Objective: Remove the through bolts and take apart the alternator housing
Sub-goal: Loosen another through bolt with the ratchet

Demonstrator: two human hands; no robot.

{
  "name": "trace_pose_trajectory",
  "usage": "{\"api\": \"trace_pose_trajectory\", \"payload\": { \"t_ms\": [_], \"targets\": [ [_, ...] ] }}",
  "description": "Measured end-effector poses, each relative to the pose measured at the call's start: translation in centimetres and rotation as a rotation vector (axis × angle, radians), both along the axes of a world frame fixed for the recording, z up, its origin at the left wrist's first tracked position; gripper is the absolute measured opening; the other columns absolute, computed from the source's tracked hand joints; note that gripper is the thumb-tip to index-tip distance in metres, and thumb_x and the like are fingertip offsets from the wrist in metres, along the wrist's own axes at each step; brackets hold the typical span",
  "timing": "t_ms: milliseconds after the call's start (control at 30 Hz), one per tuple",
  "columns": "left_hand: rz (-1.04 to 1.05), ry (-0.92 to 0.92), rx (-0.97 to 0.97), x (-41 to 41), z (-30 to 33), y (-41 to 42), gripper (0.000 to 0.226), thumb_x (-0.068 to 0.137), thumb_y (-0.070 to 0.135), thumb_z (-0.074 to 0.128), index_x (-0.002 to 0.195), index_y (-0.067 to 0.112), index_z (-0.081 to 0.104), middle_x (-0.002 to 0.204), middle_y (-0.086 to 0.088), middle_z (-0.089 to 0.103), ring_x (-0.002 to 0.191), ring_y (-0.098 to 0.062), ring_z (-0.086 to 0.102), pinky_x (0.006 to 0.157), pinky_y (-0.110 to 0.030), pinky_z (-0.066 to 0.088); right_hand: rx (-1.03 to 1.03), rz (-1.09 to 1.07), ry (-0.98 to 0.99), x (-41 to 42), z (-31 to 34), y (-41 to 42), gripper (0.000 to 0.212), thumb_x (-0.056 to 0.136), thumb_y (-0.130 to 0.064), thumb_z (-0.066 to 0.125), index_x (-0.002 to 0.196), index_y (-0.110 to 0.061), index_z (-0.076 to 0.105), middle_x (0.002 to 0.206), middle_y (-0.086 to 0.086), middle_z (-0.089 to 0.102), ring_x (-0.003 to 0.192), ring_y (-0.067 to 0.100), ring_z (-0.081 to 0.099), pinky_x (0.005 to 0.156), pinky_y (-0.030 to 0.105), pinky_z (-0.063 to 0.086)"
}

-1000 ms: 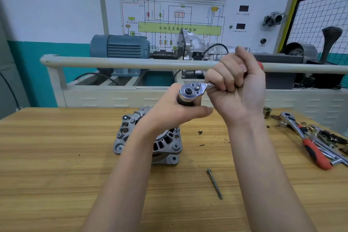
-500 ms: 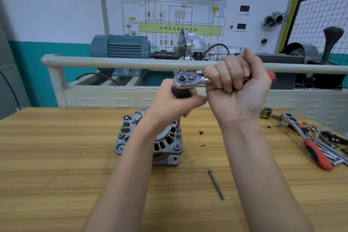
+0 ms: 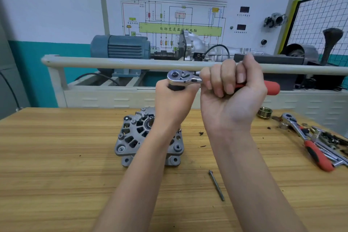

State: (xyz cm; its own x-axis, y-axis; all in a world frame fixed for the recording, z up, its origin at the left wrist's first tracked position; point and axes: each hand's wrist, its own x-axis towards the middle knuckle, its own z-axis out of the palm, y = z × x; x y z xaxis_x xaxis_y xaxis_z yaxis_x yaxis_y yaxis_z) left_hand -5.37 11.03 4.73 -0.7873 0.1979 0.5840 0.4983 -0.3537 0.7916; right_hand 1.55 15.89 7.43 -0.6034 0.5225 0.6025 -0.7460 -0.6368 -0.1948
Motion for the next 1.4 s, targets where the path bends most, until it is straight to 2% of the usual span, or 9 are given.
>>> {"api": "trace_pose_trajectory", "payload": {
  "t_ms": [200, 300, 600, 733, 867, 967, 1067, 1233, 1400],
  "targets": [
    [-0.400, 0.310, -0.442, -1.2, 0.0, -3.1, 0.034, 0.069, 0.016, 0.070, 0.044, 0.014, 0.046, 0.043, -0.007, 0.041, 0.043, -0.022, 0.034, 0.049, -0.028, 0.031, 0.115, 0.377, -0.107, -0.1, 0.8, 2.9, 0.056, 0.101, -0.021, 0.032, 0.046, -0.015, 0.035, 0.036, -0.004, 0.026, 0.040, 0.009, 0.011, 0.042, 0.021, 0.020],
    [-0.399, 0.298, -0.447, -1.0, 0.0, -3.2, 0.039, 0.072, 0.012, 0.067, 0.043, 0.016, 0.042, 0.039, -0.002, 0.036, 0.041, -0.020, 0.030, 0.048, -0.027, 0.028, 0.113, 0.415, -0.122, -0.2, 0.6, 3.2, 0.055, 0.101, -0.023, 0.033, 0.047, -0.014, 0.036, 0.037, -0.004, 0.028, 0.038, 0.008, 0.014, 0.041, 0.020, 0.022],
    [0.171, -0.012, 0.147, 0.6, -0.3, 0.9, 0.045, 0.076, -0.004, 0.060, 0.046, 0.019, 0.033, 0.047, 0.006, 0.027, 0.051, -0.007, 0.021, 0.044, -0.022, 0.019, 0.032, 0.114, -0.089, 0.0, 0.8, 1.3, 0.041, 0.102, -0.022, 0.035, 0.062, -0.016, 0.031, 0.044, -0.001, 0.030, 0.040, 0.012, 0.027, 0.045, 0.023, 0.032],
    [0.020, 0.028, 0.051, -0.1, -0.3, 0.3, 0.034, 0.073, 0.001, 0.063, 0.052, 0.001, 0.036, 0.054, -0.006, 0.030, 0.055, -0.017, 0.024, 0.049, -0.029, 0.020, -0.008, 0.051, -0.098, 0.0, 0.6, 1.2, 0.038, 0.101, -0.020, 0.036, 0.063, -0.014, 0.033, 0.044, 0.000, 0.038, 0.039, 0.014, 0.036, 0.045, 0.023, 0.039],
    [-0.298, 0.246, -0.313, -1.5, 0.0, -2.6, 0.030, 0.072, 0.012, 0.066, 0.050, 0.010, 0.045, 0.046, -0.005, 0.041, 0.046, -0.020, 0.036, 0.052, -0.032, 0.034, 0.067, -0.067, -0.184, -0.4, 0.5, 1.8, 0.036, 0.098, -0.015, 0.038, 0.063, -0.012, 0.038, 0.050, 0.002, 0.051, 0.047, 0.014, 0.050, 0.052, 0.024, 0.047],
    [-0.403, 0.256, -0.443, -1.5, -0.1, -3.6, 0.032, 0.073, 0.015, 0.068, 0.051, 0.011, 0.044, 0.049, -0.008, 0.041, 0.046, -0.022, 0.037, 0.051, -0.031, 0.035, 0.161, -0.269, -0.345, -0.8, 0.1, 2.1, 0.034, 0.094, -0.014, 0.044, 0.060, -0.012, 0.041, 0.051, -0.001, 0.043, 0.045, 0.013, 0.039, 0.047, 0.023, 0.037],
    [-0.307, 0.173, -0.365, -1.1, 0.0, -2.8, 0.039, 0.080, 0.010, 0.067, 0.051, 0.016, 0.041, 0.049, -0.004, 0.034, 0.043, -0.016, 0.030, 0.045, -0.023, 0.028, 0.189, -0.407, -0.449, -1.0, -0.3, 2.2, 0.032, 0.088, -0.012, 0.048, 0.059, -0.013, 0.038, 0.047, -0.005, 0.031, 0.039, 0.010, 0.021, 0.040, 0.023, 0.021],
    [0.054, -0.088, 0.040, -0.4, 0.0, 0.1, 0.048, 0.080, -0.003, 0.059, 0.048, 0.022, 0.034, 0.046, 0.005, 0.029, 0.046, -0.011, 0.022, 0.044, -0.022, 0.021, 0.111, -0.636, -0.314, -1.1, -1.3, 0.5, 0.024, 0.072, -0.010, 0.053, 0.056, -0.015, 0.036, 0.049, -0.005, 0.033, 0.045, 0.011, 0.029, 0.042, 0.025, 0.022],
    [-0.076, 0.010, -0.036, -1.2, -0.1, -1.3, 0.032, 0.077, -0.002, 0.062, 0.054, 0.007, 0.041, 0.047, 0.000, 0.030, 0.045, -0.013, 0.025, 0.044, -0.025, 0.023, 0.152, -0.522, -0.325, -1.5, -1.0, 0.5, 0.032, 0.079, -0.004, 0.053, 0.057, -0.016, 0.032, 0.045, -0.007, 0.030, 0.038, 0.009, 0.024, 0.040, 0.020, 0.021]
  ]
}}
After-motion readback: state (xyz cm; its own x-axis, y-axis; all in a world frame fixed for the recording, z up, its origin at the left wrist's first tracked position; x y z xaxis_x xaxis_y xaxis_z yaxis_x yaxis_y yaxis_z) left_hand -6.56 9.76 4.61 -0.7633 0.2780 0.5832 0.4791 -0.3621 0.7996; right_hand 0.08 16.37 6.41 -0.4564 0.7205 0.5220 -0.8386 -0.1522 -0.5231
